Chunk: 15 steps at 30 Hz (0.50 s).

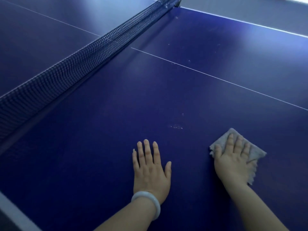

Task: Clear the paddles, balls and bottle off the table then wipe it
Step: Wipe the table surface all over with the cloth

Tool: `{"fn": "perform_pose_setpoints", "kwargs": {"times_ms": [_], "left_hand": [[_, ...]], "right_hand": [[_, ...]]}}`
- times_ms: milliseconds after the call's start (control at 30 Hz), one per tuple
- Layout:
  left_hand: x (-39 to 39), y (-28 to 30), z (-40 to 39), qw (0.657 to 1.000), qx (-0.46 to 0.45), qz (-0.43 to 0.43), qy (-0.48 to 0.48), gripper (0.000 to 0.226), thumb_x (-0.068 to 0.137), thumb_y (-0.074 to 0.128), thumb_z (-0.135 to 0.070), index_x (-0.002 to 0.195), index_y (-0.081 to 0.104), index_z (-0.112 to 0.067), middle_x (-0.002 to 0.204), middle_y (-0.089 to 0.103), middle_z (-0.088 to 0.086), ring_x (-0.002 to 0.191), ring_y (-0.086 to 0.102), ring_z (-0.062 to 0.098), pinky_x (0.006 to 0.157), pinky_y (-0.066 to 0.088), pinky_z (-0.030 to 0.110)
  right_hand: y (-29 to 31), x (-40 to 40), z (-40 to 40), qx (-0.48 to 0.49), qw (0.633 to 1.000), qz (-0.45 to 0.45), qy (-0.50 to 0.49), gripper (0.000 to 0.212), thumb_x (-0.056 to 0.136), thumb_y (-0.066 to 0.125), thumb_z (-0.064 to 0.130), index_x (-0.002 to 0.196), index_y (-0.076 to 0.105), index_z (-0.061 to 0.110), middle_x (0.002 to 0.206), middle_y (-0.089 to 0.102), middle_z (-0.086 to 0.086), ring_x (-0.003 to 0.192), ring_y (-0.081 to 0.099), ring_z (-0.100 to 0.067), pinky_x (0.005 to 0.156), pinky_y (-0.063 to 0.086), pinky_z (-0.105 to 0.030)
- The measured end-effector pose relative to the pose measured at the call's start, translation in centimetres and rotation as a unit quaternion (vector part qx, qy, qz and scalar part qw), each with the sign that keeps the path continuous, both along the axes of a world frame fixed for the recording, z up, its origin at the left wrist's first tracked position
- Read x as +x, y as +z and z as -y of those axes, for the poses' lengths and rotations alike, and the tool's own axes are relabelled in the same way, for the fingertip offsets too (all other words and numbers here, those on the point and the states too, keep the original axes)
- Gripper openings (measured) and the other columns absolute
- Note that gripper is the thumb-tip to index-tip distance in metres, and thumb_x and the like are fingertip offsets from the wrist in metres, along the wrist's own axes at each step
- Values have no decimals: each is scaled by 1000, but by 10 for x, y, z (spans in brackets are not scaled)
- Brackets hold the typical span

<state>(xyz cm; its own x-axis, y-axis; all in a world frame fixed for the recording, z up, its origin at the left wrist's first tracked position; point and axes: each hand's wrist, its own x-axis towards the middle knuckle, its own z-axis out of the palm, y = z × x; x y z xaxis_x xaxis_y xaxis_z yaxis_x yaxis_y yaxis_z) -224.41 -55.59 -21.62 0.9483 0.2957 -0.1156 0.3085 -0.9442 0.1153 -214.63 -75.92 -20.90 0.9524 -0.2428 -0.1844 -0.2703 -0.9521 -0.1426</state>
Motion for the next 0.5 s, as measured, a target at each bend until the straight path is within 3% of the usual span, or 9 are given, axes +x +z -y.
{"fn": "perform_pose_setpoints", "kwargs": {"times_ms": [200, 400, 500], "left_hand": [[0, 4, -2, 1000, 2, -16, -8, 78, 86, -17, -57, 150, -19, -12, 157, -24, 17, 144, -28, 34, 118, -14, 52], [6, 10, -16, 996, -83, 38, 0, 72, 94, 0, -54, 156, 13, -19, 164, 2, 9, 151, -5, 26, 119, -5, 39], [34, 14, -39, 995, -65, 62, 36, 71, 95, 6, -51, 155, 15, -15, 162, 6, 12, 150, 1, 27, 122, 1, 39]], "right_hand": [[-4, 0, -99, 3, 988, 20, 153, 67, 98, 5, 56, 153, -18, 27, 161, -23, 1, 147, -24, -23, 116, -9, -59], [-10, 6, -98, -1, 989, 19, 150, 67, 96, 1, 58, 151, -23, 28, 161, -25, 3, 146, -27, -21, 118, -9, -57], [-8, 5, -100, 10, 989, 21, 144, 67, 95, 0, 58, 150, -24, 29, 160, -26, 4, 146, -28, -20, 118, -10, -56]]}}
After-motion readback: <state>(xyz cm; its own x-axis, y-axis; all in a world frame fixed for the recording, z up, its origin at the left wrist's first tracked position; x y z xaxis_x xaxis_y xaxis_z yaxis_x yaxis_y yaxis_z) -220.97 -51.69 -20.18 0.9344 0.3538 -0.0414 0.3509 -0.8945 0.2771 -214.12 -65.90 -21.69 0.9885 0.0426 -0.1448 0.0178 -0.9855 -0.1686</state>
